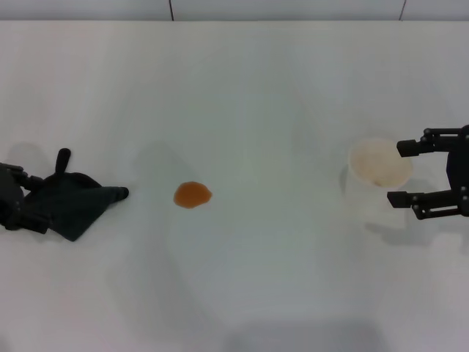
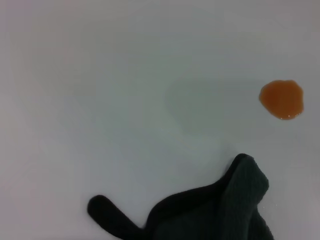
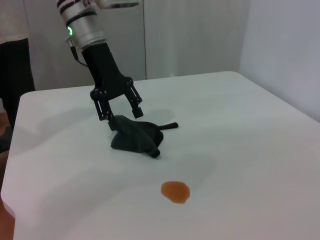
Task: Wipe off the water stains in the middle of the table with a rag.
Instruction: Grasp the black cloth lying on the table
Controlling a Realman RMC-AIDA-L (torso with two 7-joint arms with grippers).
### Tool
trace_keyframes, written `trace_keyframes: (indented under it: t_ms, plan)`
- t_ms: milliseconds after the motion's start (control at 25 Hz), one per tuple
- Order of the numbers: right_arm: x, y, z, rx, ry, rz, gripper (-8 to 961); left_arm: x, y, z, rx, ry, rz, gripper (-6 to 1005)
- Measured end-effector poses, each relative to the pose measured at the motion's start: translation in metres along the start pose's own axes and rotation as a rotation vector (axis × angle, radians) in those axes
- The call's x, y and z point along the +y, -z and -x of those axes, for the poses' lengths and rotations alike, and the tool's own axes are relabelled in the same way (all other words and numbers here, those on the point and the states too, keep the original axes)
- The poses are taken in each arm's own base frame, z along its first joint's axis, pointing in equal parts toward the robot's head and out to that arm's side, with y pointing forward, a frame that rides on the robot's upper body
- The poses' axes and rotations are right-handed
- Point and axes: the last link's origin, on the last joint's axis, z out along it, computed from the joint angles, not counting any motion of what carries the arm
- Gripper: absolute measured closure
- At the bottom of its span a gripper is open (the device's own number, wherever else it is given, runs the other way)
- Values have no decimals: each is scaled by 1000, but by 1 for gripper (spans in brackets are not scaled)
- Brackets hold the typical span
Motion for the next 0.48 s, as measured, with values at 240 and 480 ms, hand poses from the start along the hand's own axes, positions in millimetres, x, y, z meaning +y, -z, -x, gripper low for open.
trace_keyframes:
  t_ms: [240,480]
  plan:
    - [-1,-2,0,1,-8,-2,170,0,-9,0,-8,-5,-1,156]
    - [-1,-2,-1,1,-12,-2,170,-1,-11,0,-7,-6,-11,210]
